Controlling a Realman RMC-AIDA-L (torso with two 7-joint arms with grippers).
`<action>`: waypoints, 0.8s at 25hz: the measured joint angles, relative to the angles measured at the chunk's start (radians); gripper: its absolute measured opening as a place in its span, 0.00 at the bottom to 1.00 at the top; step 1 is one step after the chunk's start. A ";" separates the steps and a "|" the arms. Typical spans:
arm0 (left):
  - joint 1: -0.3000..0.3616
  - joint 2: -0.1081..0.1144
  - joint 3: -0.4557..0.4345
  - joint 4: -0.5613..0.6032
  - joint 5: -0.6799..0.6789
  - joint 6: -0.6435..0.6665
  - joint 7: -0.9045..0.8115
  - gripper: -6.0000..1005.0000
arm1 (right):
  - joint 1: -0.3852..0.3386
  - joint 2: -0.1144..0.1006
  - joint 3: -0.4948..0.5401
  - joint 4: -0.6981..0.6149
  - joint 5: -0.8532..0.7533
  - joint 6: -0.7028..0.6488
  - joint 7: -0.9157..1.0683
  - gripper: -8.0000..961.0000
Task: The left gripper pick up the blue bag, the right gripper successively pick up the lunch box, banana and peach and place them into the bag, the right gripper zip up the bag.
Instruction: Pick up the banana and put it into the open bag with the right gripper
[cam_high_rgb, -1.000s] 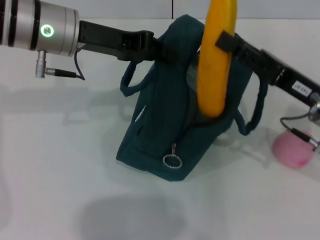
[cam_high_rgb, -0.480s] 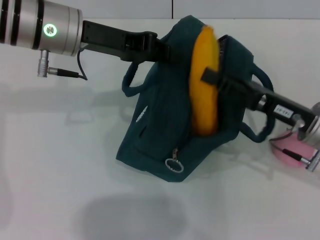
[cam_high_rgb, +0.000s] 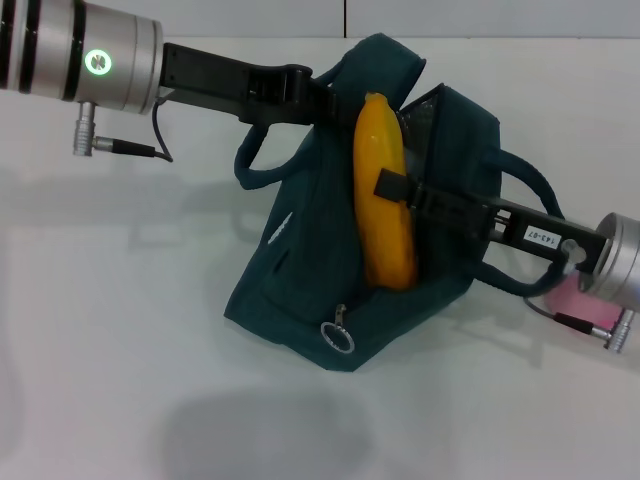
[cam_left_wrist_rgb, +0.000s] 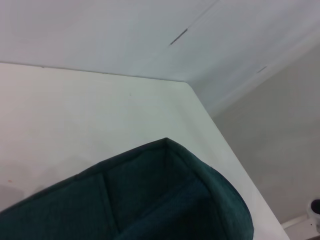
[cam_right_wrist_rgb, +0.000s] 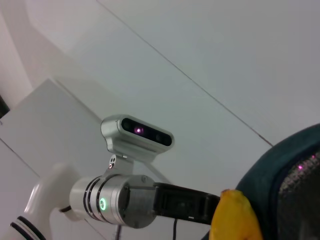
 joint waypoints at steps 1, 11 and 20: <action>0.001 0.000 -0.001 0.000 0.000 0.000 0.000 0.06 | 0.000 -0.003 -0.001 0.001 -0.003 -0.001 0.022 0.55; -0.002 0.001 0.000 0.000 0.000 -0.001 -0.004 0.06 | 0.017 -0.064 0.003 -0.004 -0.126 -0.023 0.194 0.56; -0.004 -0.001 0.000 0.000 0.000 -0.002 -0.009 0.06 | 0.034 -0.110 0.005 -0.006 -0.161 -0.065 0.263 0.56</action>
